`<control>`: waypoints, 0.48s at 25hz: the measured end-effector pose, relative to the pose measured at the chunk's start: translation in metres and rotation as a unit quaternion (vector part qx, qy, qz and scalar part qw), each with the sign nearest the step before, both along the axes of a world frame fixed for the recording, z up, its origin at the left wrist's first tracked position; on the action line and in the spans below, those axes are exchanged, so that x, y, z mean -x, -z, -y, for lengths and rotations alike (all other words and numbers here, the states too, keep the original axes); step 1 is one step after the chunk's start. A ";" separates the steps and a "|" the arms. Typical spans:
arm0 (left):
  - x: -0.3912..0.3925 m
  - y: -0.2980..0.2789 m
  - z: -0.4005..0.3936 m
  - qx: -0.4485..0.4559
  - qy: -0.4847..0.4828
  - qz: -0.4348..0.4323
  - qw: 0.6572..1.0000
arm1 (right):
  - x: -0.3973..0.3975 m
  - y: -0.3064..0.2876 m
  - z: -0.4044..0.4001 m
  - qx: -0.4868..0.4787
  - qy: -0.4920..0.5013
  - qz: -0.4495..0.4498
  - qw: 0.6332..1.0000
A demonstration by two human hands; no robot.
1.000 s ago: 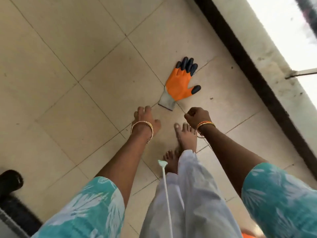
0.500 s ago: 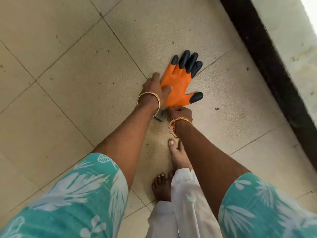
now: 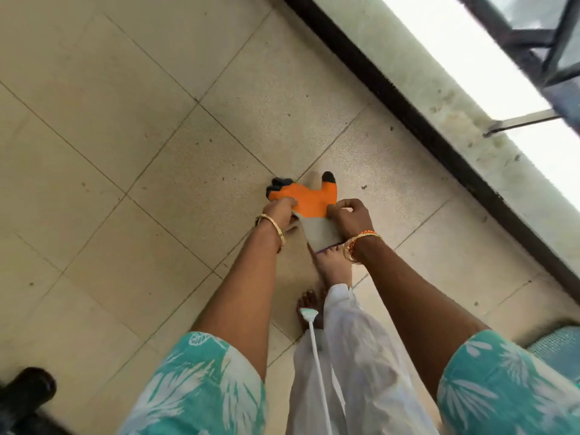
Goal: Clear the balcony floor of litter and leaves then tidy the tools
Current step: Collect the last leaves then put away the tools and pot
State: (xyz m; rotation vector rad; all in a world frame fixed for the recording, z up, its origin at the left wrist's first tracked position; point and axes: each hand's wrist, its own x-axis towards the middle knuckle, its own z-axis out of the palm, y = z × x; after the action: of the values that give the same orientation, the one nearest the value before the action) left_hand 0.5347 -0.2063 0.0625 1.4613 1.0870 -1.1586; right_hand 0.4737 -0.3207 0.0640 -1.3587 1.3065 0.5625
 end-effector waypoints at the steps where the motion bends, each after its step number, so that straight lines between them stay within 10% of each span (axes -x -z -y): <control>1: 0.007 -0.021 0.002 0.022 -0.049 -0.002 0.999 | 0.006 -0.017 0.002 -0.008 -0.021 -0.004 1.000; 5: 0.028 -0.097 0.009 0.164 -0.172 0.027 0.971 | 0.035 -0.092 0.008 -0.020 -0.077 0.032 0.996; 12: 0.078 -0.175 0.030 0.192 -0.018 0.049 0.980 | 0.131 -0.177 0.037 -0.047 0.029 0.098 0.994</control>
State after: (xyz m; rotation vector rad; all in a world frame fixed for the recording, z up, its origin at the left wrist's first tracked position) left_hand 0.4562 -0.2362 0.2380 1.1786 0.7670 -1.1808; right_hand 0.3425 -0.3574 0.2406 -1.2605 1.1426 0.4339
